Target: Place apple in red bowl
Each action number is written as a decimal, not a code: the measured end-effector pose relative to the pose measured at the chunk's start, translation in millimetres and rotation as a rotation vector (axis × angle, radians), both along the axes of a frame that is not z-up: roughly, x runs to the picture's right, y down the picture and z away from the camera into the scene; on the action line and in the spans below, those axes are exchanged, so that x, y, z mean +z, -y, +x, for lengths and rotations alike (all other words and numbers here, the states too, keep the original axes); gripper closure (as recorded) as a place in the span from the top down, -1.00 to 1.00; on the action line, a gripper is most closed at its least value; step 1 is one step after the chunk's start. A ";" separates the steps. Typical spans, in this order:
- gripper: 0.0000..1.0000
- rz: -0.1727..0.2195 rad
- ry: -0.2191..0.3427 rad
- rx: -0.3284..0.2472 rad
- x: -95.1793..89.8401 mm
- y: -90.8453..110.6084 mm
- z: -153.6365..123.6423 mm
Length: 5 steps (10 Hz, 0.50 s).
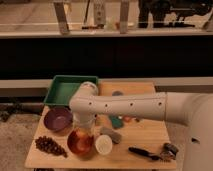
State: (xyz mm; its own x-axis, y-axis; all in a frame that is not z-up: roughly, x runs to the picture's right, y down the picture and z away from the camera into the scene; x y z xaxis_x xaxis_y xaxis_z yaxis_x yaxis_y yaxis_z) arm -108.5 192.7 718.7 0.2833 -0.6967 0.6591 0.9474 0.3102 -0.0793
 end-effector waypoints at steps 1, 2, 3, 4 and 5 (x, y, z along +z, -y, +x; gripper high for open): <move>-0.41 0.001 0.002 -0.003 0.2 -0.1 0.1; -0.46 0.003 0.004 -0.005 0.5 0.0 0.4; -0.50 0.004 0.007 -0.008 0.8 -0.1 0.6; -0.50 0.006 0.009 -0.011 1.3 0.0 0.8; -0.50 0.007 0.010 -0.013 1.5 0.1 0.9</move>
State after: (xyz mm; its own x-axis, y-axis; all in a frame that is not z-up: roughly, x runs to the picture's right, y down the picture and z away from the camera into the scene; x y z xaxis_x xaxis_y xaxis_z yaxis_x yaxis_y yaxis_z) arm -107.6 192.6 720.2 0.2672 -0.7052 0.6567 0.9521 0.2982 -0.0672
